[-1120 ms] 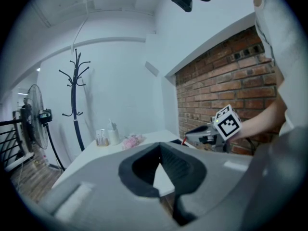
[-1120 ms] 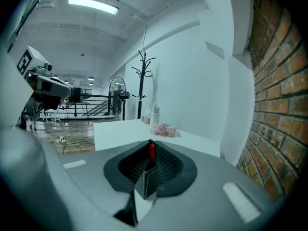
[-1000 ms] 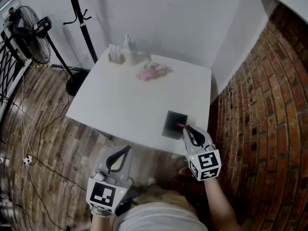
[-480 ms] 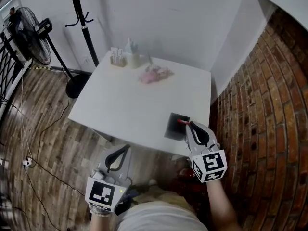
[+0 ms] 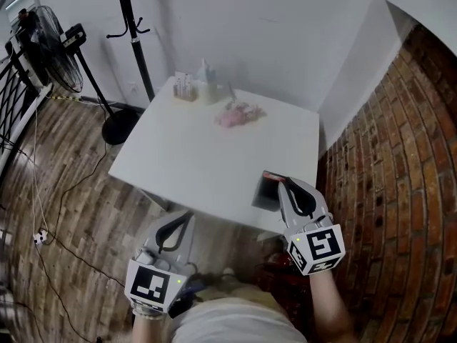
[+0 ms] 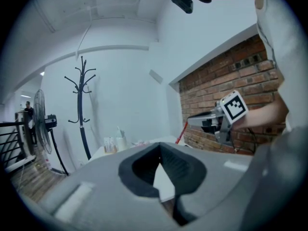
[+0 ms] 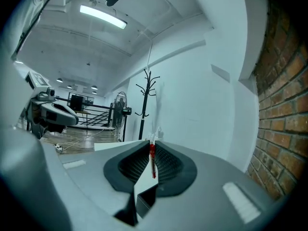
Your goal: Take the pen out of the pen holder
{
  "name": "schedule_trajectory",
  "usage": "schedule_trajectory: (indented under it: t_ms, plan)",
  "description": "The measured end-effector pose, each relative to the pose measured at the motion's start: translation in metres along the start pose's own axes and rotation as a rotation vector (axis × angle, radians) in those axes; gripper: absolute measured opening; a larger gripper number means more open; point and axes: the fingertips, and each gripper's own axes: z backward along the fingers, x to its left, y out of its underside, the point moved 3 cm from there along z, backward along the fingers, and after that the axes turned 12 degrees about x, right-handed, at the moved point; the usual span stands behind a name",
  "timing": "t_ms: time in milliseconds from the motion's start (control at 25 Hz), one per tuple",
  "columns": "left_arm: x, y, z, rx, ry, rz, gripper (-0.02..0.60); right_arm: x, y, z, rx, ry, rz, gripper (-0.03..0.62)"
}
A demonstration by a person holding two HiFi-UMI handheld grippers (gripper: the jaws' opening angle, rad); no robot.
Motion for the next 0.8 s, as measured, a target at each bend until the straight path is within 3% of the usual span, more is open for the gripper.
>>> schedule_trajectory:
  t_ms: [800]
  plan:
    - [0.068, 0.025, 0.066, -0.002, -0.176, 0.054, -0.005, 0.105, -0.048, -0.039, -0.065, -0.212, 0.046, 0.034]
